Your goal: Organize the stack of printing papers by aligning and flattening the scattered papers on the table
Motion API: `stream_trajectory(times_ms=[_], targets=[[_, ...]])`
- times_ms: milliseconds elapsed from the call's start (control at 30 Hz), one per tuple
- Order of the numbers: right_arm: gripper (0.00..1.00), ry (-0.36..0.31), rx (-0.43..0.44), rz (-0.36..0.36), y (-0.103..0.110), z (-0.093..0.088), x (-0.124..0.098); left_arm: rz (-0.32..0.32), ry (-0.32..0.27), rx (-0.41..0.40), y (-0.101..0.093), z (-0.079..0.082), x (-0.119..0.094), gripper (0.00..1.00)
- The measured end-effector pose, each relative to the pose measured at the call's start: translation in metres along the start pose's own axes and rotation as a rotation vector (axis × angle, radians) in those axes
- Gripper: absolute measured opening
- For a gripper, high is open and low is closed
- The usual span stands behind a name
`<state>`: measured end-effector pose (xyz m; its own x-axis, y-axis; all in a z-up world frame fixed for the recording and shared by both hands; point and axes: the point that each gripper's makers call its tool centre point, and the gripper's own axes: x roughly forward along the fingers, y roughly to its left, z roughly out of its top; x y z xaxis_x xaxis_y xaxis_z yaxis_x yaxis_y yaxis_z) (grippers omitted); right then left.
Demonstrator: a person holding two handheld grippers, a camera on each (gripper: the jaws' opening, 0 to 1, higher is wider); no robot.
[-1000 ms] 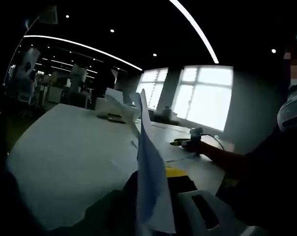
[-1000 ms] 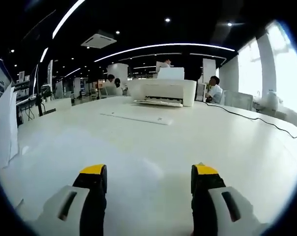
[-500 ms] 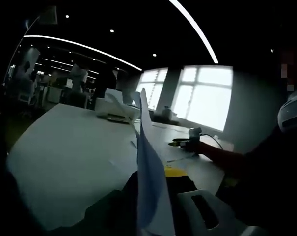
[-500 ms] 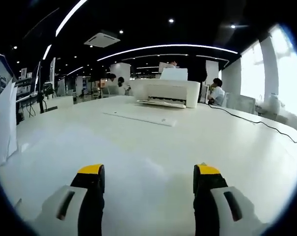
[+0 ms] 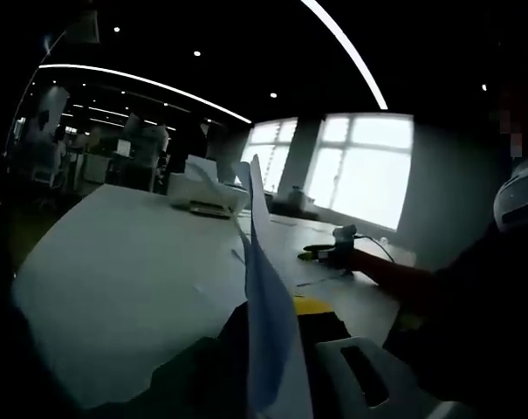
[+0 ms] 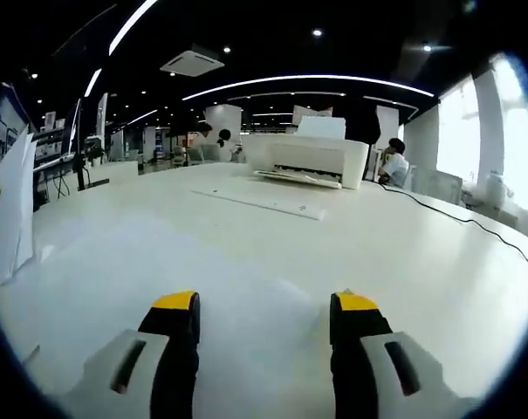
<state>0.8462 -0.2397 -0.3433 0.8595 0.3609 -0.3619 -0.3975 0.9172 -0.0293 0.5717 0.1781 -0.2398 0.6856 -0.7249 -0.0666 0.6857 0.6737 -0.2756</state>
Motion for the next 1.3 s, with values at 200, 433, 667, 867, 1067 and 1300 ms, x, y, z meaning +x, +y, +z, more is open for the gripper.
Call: stream_trajectory(times_ms=[200,433,667,867,1067,1300], targets=[[0.49,0.005,0.014,0.012,0.012,0.001,-0.004,-0.002,0.002,-0.002,0.0,-0.002,0.0,0.06],[0.58,0.005,0.021,-0.015,0.004,-0.002,-0.002,0.0,-0.002,-0.003,0.003,-0.001,-0.004,0.06],[0.53,0.001,0.045,-0.019,0.004,-0.001,0.0,0.004,-0.003,0.003,0.005,0.002,-0.007,0.06],[0.47,0.007,0.055,-0.015,0.004,-0.005,0.002,0.006,-0.002,0.006,0.006,0.003,-0.009,0.06],[0.41,0.005,0.049,0.0,0.001,-0.003,0.006,0.007,-0.008,0.011,0.007,0.004,-0.012,0.07],[0.26,0.008,0.056,-0.002,0.0,-0.002,0.008,0.012,-0.002,0.004,0.008,0.002,-0.013,0.06]])
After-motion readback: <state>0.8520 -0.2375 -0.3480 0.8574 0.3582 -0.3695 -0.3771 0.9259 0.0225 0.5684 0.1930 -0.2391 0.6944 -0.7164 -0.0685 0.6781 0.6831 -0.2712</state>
